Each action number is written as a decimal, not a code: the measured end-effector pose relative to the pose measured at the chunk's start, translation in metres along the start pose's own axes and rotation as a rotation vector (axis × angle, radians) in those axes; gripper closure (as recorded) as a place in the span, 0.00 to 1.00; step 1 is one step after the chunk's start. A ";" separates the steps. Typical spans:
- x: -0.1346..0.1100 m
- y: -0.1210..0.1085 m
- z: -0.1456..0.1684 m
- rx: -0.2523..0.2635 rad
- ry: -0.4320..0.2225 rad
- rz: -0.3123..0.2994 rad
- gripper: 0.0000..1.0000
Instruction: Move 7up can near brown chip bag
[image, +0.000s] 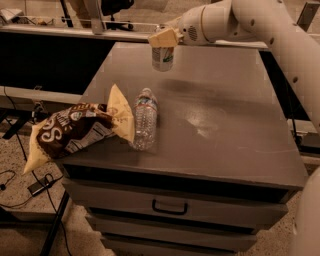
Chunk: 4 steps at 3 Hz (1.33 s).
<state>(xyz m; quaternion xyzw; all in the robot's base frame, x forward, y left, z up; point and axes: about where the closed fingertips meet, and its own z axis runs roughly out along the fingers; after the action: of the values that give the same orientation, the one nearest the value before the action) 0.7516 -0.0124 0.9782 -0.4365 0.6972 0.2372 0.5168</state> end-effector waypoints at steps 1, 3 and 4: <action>-0.029 0.029 -0.003 -0.049 0.004 -0.083 1.00; -0.073 0.092 0.018 -0.213 0.005 -0.205 1.00; -0.081 0.113 0.034 -0.291 0.011 -0.220 1.00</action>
Offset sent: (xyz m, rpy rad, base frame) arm -0.0803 0.0916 0.0664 -0.1287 -0.1222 0.3039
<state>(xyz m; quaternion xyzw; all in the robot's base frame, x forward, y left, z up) 0.6790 0.1009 1.0277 -0.5815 0.6066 0.2751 0.4671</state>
